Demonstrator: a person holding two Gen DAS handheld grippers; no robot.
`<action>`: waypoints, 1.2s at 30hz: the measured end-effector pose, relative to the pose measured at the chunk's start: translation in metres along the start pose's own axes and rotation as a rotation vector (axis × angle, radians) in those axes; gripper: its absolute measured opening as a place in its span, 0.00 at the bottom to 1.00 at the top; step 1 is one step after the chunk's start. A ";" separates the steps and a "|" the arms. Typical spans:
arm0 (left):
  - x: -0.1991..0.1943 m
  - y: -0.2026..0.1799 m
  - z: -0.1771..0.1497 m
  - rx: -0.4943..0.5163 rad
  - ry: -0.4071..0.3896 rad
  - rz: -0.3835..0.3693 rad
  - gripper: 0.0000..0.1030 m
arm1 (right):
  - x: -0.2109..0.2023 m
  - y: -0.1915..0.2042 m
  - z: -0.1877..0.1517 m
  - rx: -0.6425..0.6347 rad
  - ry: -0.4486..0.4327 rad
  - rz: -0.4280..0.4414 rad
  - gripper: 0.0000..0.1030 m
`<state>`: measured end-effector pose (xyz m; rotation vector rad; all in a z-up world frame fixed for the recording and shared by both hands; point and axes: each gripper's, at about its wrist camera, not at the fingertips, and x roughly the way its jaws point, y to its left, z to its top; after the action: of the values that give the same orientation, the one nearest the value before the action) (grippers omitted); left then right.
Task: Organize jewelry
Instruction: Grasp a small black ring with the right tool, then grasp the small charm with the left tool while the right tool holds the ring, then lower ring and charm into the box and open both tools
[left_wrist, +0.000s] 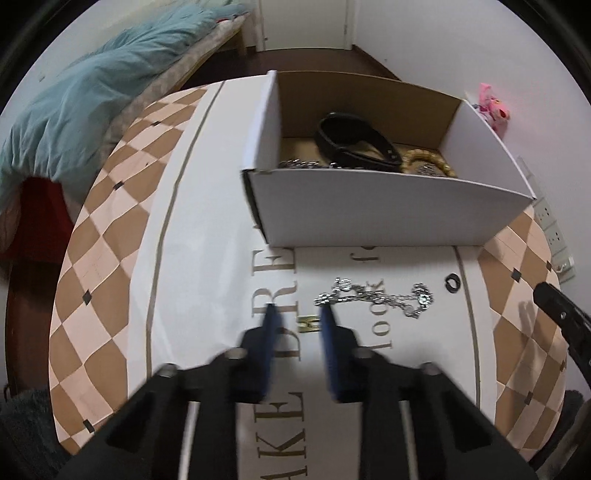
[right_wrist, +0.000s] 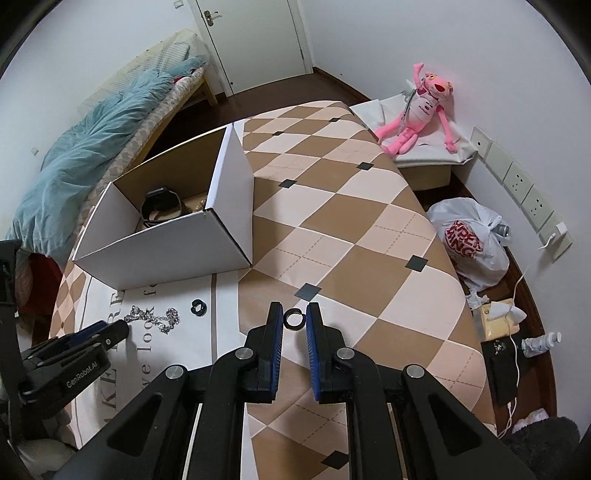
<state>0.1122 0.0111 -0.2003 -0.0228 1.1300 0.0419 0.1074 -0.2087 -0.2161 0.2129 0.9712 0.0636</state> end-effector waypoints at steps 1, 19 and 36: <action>0.000 -0.001 0.000 0.008 -0.003 -0.004 0.09 | -0.001 0.000 0.001 0.001 -0.003 0.000 0.13; -0.087 0.017 0.027 -0.057 -0.109 -0.184 0.09 | -0.063 0.019 0.033 0.005 -0.098 0.110 0.13; -0.046 0.028 0.125 -0.078 0.044 -0.279 0.09 | 0.015 0.074 0.128 -0.100 0.152 0.227 0.13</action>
<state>0.2044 0.0429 -0.1051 -0.2512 1.1601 -0.1636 0.2245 -0.1533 -0.1434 0.2277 1.0888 0.3403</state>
